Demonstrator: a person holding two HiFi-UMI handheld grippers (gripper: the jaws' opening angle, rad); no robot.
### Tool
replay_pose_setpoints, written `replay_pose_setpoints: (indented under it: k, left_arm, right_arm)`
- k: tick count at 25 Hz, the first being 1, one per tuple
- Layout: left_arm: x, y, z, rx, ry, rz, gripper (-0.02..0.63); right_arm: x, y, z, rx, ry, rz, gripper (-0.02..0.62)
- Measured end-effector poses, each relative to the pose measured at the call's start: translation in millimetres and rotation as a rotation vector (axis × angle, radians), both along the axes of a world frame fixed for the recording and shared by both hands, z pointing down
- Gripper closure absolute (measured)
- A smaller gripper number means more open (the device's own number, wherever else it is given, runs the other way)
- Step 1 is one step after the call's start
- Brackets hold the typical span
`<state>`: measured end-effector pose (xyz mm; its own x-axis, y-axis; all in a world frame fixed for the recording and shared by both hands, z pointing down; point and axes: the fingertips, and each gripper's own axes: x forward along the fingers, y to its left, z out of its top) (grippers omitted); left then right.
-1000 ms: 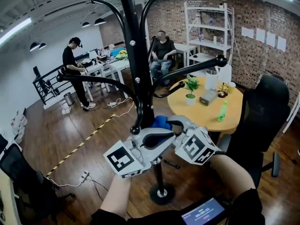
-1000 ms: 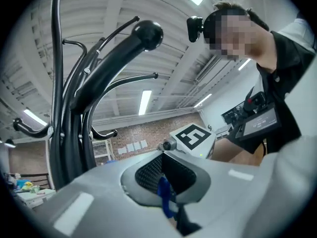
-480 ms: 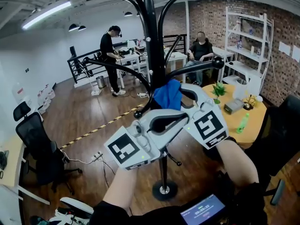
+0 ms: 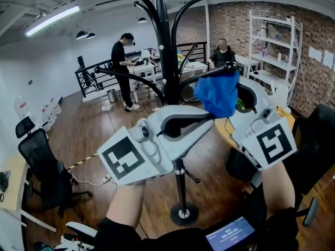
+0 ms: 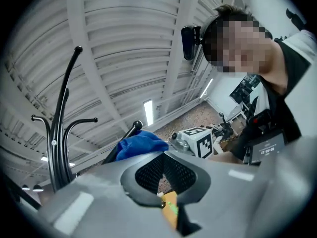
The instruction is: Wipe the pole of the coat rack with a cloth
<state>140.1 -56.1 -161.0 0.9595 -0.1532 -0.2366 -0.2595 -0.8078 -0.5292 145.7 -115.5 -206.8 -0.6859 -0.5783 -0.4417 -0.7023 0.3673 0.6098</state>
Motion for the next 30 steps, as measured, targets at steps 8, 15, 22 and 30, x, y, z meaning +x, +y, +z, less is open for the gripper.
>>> replay_pose_setpoints:
  k: [8,15,22,30]
  left_arm:
    - [4.9,1.7,-1.3,-0.024,-0.043,0.017,0.601]
    - [-2.3,-5.0,28.8,-0.054,-0.08,-0.041,0.601]
    - [-25.1,-36.2,59.9,-0.083,-0.032,-0.139,0.603]
    - [-31.7,-50.2,118.5,-0.158,-0.085,-0.118,0.603]
  right_arm:
    - [14.5,16.2,-10.1,0.037,-0.029,0.008,0.545]
    - [-25.6,-37.6,36.2,-0.095,0.107,0.054,0.545]
    - [-76.4,-88.6,107.5,-0.26,0.189,0.011,0.545]
    - [-66.1,-108.1,190.6,-0.454,0.186,-0.013,0.545]
